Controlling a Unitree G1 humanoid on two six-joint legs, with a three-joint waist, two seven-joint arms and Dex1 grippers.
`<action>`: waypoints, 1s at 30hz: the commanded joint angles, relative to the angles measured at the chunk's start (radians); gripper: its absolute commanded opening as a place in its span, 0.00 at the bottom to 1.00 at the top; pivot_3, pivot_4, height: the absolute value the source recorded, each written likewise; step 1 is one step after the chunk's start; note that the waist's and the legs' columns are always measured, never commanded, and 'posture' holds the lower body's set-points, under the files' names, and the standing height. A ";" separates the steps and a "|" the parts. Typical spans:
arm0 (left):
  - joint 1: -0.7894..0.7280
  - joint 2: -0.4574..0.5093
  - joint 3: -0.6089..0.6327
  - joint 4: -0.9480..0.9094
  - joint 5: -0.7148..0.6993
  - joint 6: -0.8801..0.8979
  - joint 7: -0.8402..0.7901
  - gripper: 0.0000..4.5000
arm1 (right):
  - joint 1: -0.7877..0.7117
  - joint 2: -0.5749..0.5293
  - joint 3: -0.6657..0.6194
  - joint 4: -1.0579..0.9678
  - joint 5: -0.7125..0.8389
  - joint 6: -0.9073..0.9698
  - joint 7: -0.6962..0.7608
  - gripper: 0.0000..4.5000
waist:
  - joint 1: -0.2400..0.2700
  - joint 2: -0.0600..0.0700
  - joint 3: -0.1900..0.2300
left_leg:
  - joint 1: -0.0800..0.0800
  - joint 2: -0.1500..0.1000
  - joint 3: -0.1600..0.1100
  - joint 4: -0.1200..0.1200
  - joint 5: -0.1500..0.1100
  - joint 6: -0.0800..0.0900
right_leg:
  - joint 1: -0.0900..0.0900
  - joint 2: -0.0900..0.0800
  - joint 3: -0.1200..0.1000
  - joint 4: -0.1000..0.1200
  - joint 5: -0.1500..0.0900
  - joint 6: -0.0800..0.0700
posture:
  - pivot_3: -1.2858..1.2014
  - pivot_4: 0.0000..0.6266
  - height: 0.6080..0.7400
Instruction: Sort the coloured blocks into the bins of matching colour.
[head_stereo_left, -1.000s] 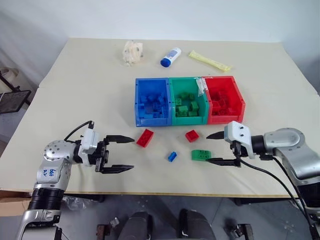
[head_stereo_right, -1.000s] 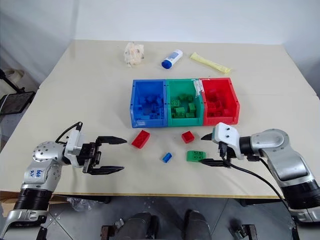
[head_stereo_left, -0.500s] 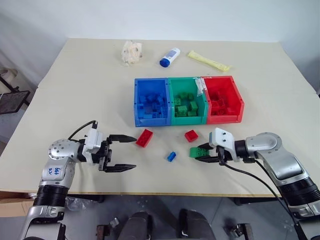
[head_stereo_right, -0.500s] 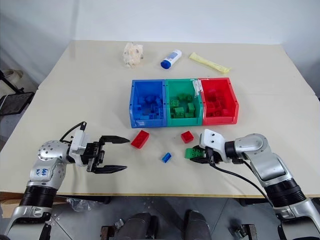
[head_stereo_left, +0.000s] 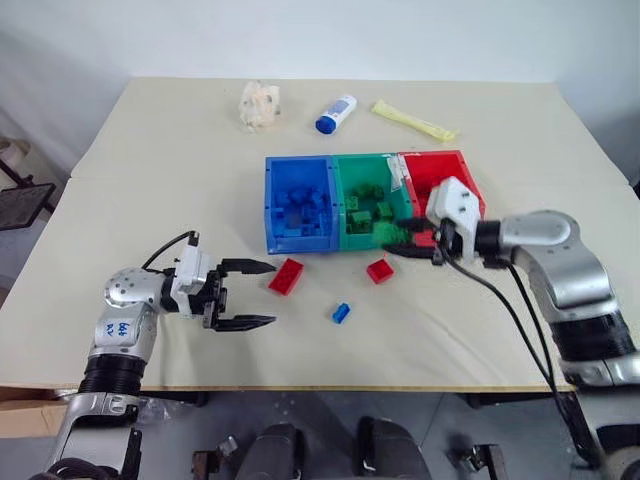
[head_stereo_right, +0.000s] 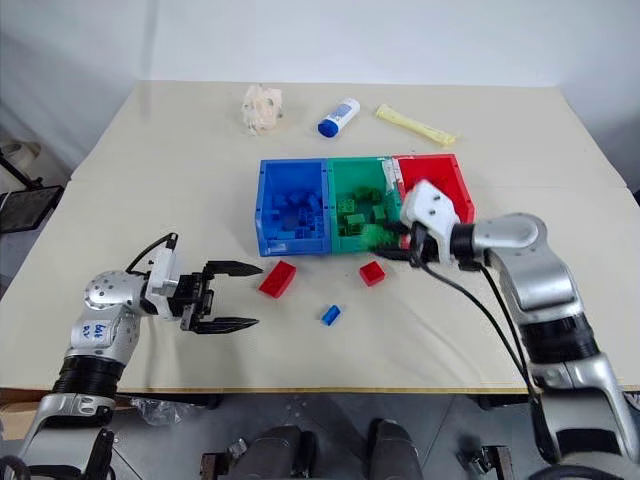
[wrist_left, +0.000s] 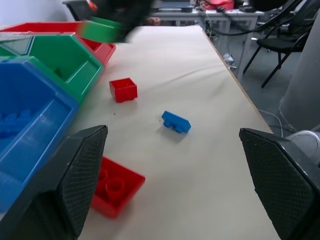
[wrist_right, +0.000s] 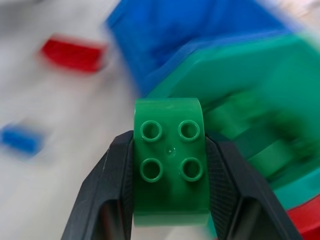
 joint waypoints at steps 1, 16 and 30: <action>-0.004 -0.013 -0.007 -0.020 0.003 -0.008 0.007 1.00 | -0.098 0.046 0.002 0.174 -0.065 -0.112 -0.066 0.50 | -0.004 0.000 0.000 | 0.000 0.000 0.000 0.000 0.000 0.000 | -0.001 0.000 0.000 0.001 0.000 0.000 | 0.52 0.24 1.00; -0.044 -0.012 -0.011 0.012 0.006 -0.009 -0.004 1.00 | -0.034 -0.007 -0.066 0.097 -0.019 -0.151 0.036 0.99 | -0.004 0.000 0.000 | -0.004 -0.001 0.000 0.001 0.000 0.000 | -0.007 0.000 -0.001 0.007 0.000 0.000 | 0.52 0.24 1.00; -0.108 -0.007 -0.015 0.146 0.022 -0.052 -0.066 1.00 | 0.570 -0.328 -0.410 -0.201 0.234 -0.083 0.262 0.99 | 0.021 -0.001 0.000 | -0.004 0.000 0.005 0.001 0.000 0.002 | -0.005 0.000 -0.004 0.002 0.000 0.001 | 0.52 0.24 1.00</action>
